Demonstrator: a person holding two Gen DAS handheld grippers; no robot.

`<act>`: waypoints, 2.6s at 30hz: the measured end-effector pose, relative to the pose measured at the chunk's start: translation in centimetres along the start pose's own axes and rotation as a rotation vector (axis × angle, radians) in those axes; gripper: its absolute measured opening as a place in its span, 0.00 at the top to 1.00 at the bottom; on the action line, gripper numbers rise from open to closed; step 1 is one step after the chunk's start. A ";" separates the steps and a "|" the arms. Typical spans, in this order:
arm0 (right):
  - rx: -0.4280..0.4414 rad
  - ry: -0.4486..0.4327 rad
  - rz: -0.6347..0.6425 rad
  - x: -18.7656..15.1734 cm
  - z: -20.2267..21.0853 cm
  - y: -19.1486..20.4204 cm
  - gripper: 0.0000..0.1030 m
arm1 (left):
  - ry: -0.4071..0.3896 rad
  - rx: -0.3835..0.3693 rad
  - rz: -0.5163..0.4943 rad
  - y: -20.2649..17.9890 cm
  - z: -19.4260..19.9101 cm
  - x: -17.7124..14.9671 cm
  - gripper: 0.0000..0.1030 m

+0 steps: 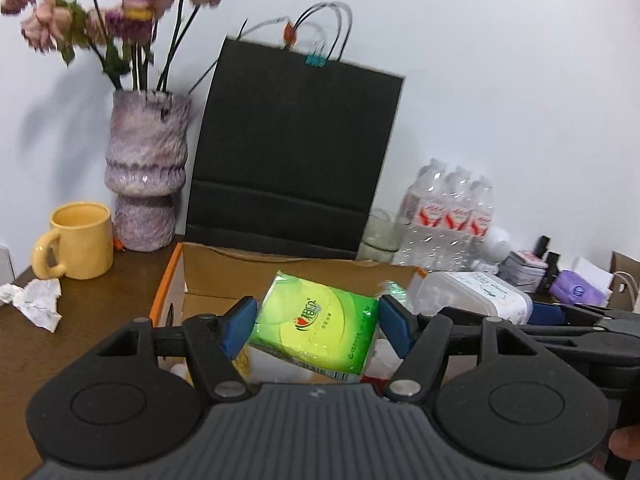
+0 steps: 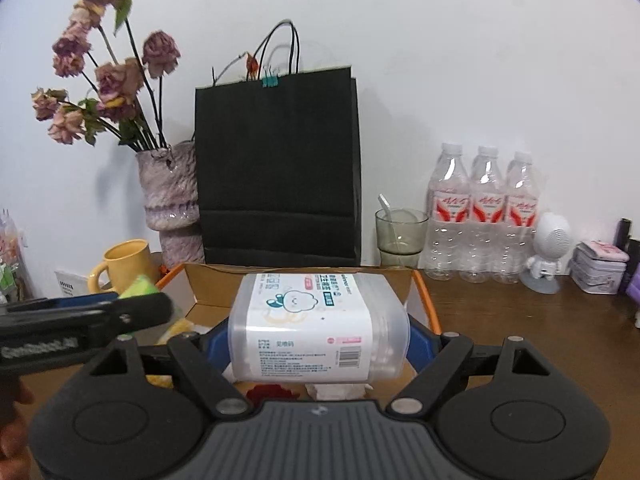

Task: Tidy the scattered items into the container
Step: 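Carry the tissue pack and wipes box into the box and release them, then grasp the candy wrapper with the left gripper while the right grasps the purple pouch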

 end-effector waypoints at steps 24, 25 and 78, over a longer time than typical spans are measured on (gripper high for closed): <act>-0.005 0.107 0.001 -1.0 -6.2 -1.3 0.00 | 0.073 0.113 0.030 2.9 -4.1 -0.2 0.00; -0.002 0.110 -0.004 -1.0 -6.2 -1.4 0.00 | 0.072 0.121 0.030 2.9 -4.1 -0.2 0.00; 0.183 0.262 0.071 -12.4 5.3 5.6 0.16 | 0.189 0.186 0.036 5.4 12.3 -10.2 0.00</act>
Point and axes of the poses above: each gripper's, at about its wrist camera, not at the fingertips, and z roughly against the way its jaws point, y to its left, x to its top, the point moved 2 cm from there along -z, roughly the way its jaws point, and after that the axes turned 4 degrees about z, right-handed, at the moved point
